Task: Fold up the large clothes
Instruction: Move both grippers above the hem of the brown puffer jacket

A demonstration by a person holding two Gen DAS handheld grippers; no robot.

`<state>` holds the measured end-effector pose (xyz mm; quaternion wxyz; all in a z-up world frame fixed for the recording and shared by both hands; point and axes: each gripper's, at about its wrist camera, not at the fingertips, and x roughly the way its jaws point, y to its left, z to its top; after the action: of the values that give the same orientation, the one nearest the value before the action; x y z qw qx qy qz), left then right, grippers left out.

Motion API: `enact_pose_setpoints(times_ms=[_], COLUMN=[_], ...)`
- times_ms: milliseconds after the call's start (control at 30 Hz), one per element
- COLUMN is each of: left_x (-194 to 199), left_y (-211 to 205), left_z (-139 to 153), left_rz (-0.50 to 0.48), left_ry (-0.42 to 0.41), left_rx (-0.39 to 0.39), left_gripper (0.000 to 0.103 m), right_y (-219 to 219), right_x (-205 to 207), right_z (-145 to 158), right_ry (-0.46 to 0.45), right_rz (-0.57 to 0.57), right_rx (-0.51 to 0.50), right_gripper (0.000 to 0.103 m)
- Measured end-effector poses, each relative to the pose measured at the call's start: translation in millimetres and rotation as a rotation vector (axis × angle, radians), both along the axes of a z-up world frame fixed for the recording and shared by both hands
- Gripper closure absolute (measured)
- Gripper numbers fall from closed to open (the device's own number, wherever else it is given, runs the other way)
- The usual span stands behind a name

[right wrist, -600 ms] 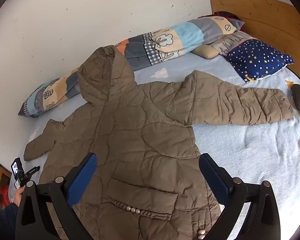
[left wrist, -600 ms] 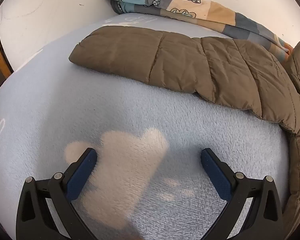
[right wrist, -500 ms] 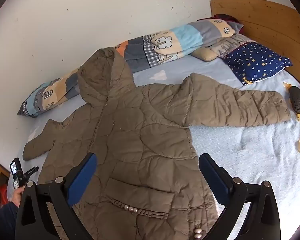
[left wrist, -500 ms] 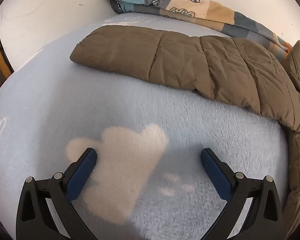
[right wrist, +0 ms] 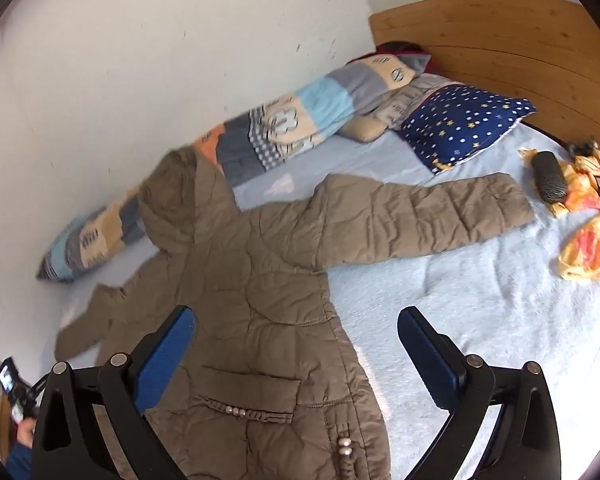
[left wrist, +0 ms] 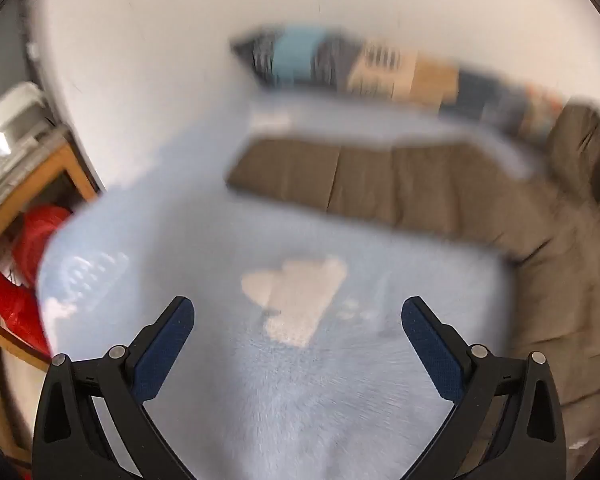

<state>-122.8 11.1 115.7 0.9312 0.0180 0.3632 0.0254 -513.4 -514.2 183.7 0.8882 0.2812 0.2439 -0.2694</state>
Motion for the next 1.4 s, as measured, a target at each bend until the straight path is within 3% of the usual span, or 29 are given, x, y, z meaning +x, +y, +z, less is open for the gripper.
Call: enact_pose_setpoints(times_ms=[133,233,367,433,633,833,1400], left_x=[-82,-139,-177,-187,-196,-208,-182], left_y=[-21,-64,-125,-143,-173,-174,-157], left_z=[38,39,26,24,23,22,9], left_rz=[-0.092,-0.217,-0.404,-0.435,-0.478,-0.495,-0.472], left_ry=[-0.130,-0.128,-0.076,-0.101,-0.113,-0.188,-0.102], left_rx=[-0.064,-0.087,0.008,0.061,0.071,0.106,0.106], left_gripper=[0.000,0.000,0.000,0.000,0.000,0.000,0.000], right_y=[17,30,43,44,45,38,43], right_x=[-24,-28,-21,-22,-26,-21,-3], right_z=[3,-6,-20,-26,-32,-33,-50], right_ry=[-0.053,-0.044,0.021,0.035,0.061,0.047,0.141], right_rz=[0.015,0.076,0.146,0.158,0.149,0.153,0.197], right_rx=[0.014,0.027,-0.002,-0.015,-0.028,0.021,0.029], right_gripper=[0.000,0.000,0.000,0.000,0.000,0.000,0.000])
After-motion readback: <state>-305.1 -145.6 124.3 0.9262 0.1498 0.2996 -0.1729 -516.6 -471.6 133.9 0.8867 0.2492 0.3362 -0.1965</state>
